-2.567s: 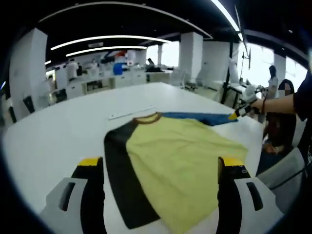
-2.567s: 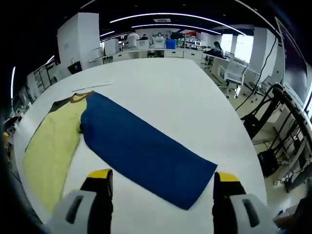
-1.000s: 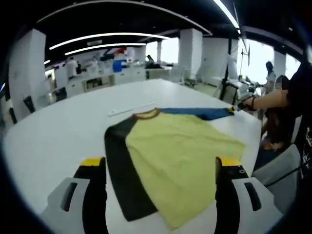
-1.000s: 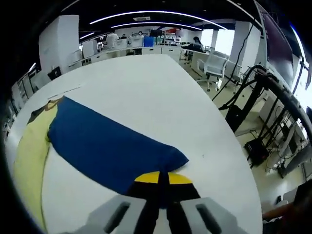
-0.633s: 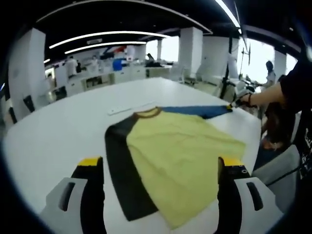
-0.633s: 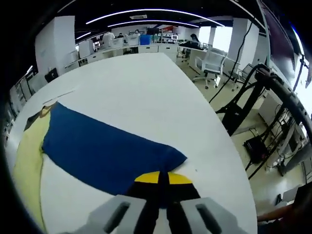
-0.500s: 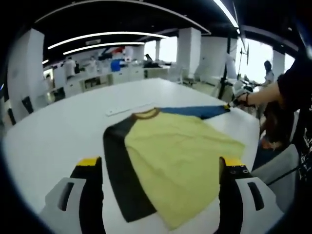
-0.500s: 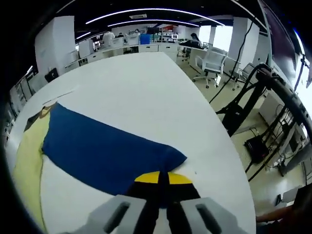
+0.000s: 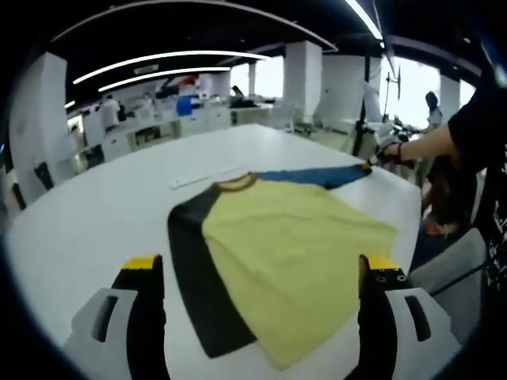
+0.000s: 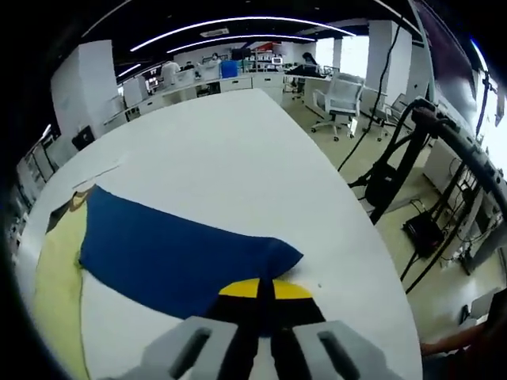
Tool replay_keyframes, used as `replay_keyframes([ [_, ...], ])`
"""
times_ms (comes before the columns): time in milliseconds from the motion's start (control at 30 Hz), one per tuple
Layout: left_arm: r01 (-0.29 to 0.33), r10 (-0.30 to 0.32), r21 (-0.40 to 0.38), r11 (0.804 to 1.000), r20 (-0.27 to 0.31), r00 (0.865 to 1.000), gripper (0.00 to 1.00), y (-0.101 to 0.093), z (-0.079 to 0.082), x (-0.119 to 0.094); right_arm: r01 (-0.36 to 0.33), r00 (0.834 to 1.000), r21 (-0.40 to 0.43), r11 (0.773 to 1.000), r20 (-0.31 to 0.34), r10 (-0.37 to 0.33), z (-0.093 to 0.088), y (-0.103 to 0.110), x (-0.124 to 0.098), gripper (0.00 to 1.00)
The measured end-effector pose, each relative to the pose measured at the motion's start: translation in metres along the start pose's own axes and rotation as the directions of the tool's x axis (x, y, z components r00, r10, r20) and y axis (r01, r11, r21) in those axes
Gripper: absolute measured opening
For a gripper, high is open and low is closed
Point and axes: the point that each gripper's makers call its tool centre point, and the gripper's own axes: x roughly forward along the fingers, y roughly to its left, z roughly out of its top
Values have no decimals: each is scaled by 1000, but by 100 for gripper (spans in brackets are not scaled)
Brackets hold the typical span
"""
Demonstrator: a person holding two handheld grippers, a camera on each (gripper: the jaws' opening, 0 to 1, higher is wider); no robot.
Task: Fold the garment on the visible template until the final outline fits inside the template.
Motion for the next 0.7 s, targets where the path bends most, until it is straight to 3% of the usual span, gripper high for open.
replay_keyframes([
  [267,1,-1,14,1000,-5,1000,99,-2,-1,-1,-38,999,-11,999,10,38,2,29,-24,0],
  [700,13,-13,16,1000,1,1000,99,-8,-1,-2,-141,990,5,990,24,140,19,69,-17,0],
])
